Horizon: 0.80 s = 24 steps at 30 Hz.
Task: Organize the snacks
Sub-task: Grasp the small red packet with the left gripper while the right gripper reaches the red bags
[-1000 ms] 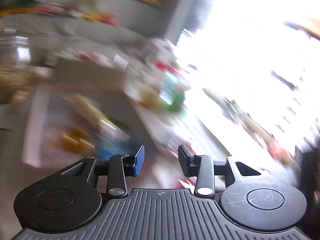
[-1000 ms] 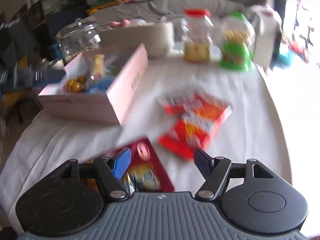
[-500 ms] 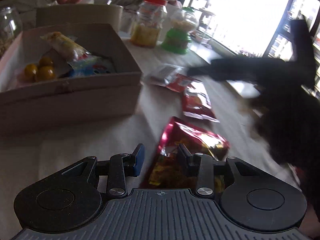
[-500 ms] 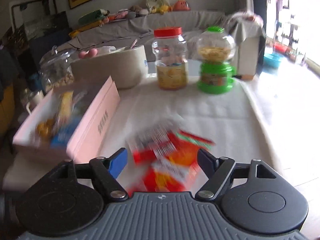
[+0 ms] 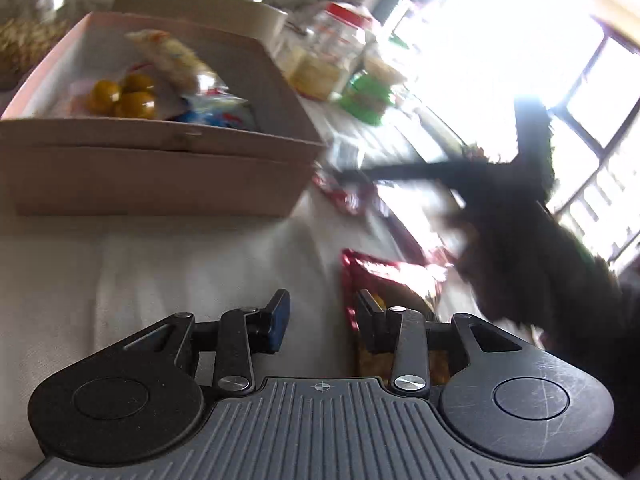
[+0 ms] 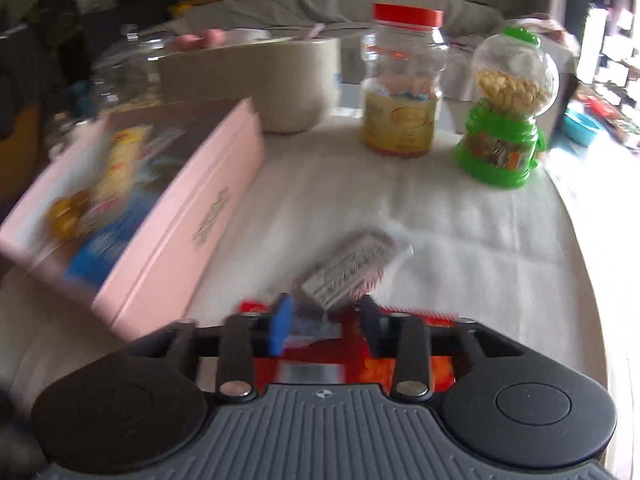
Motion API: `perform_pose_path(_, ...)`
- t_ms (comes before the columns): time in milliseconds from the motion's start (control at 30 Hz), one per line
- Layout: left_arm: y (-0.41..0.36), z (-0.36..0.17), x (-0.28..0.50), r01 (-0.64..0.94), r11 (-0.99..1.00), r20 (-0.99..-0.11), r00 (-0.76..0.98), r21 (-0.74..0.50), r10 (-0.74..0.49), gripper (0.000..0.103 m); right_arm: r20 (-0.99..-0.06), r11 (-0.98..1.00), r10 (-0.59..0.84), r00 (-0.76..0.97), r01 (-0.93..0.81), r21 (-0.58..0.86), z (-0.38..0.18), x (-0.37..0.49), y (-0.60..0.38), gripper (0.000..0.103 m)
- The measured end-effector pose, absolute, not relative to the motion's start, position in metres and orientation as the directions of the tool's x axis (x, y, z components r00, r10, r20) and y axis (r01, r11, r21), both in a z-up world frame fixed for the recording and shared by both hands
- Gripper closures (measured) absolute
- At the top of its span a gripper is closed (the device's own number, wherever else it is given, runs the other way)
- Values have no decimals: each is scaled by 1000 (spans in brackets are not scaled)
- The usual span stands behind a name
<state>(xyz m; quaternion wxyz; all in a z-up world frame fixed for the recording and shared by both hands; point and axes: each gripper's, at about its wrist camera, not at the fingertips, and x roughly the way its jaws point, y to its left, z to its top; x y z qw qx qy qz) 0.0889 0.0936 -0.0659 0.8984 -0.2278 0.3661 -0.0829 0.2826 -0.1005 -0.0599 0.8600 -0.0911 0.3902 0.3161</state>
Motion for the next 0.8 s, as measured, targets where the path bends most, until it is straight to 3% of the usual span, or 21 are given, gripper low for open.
perform_pose_path(67,99,-68,91,-30,870,-612,722,-493,-322,62,-735,747,517,439,-651,136,-59,267,-113,91)
perform_pose_path(367,86,-71,104,3,882,-633,695,-471,-340,62,-727,661,591,350,-727,187,-51,215,-137,90)
perform_pose_path(433,78,-71,106,24,890,-636,691,-455,-344,62,-703,672,590,397,-724,155,-48,212,-138,71)
perform_pose_path(467,74,-72,108,36,890,-637,686,-455,-353,62,-694,684,581,425,-716,135,-46,214,-135,39)
perform_pose_path(500,70,-72,109,50,886,-636,678,-461,-369,62,-688,696,575,443,-707,126,-47,216,-132,17)
perform_pose_path(700,44,-72,104,151,877,-638,632,-455,-440,61,-703,698,603,377,-676,236,-59,252,-103,16)
perform_pose_path(800,54,-72,98,139,878,-641,633,-457,-434,62,-717,697,567,406,-700,156,-66,257,-86,18)
